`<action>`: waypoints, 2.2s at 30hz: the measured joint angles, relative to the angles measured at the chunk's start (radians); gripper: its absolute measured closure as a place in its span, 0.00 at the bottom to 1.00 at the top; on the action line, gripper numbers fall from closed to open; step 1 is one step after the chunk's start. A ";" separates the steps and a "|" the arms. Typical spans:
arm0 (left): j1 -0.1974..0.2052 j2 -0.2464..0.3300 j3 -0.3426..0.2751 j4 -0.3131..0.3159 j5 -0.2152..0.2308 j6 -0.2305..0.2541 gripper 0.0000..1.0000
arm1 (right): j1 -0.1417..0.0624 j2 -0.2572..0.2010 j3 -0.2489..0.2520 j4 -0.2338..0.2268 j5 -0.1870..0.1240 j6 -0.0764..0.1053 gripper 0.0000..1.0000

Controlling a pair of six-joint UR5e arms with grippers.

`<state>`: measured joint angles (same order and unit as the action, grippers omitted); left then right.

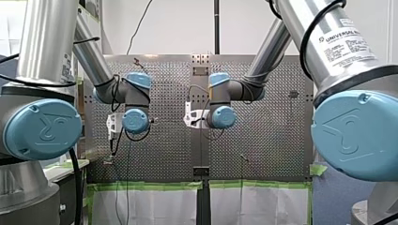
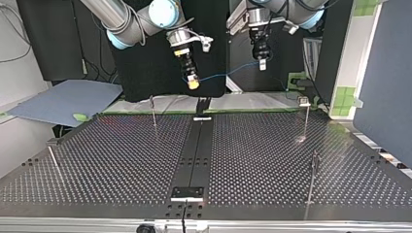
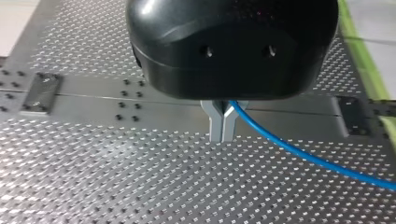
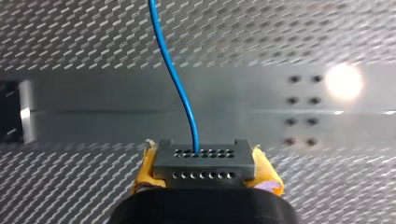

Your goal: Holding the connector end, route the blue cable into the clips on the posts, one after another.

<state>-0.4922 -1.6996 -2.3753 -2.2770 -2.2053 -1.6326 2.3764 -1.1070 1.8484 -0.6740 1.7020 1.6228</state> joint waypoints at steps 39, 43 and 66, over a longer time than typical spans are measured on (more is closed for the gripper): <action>0.139 0.323 0.295 -0.364 -0.064 -0.100 1.00 | 0.055 -0.078 -0.293 0.237 -0.091 0.001 1.00; 0.170 0.315 0.296 -0.398 -0.037 -0.099 1.00 | 0.060 -0.078 -0.330 0.275 -0.091 0.001 1.00; 0.369 0.284 0.431 -0.561 0.147 -0.092 1.00 | 0.093 -0.076 -0.544 0.363 -0.098 0.030 1.00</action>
<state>-0.1233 -1.4152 -1.9440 -2.8380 -2.0586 -1.7247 2.4691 -1.1827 1.3047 -0.3111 1.6037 1.6533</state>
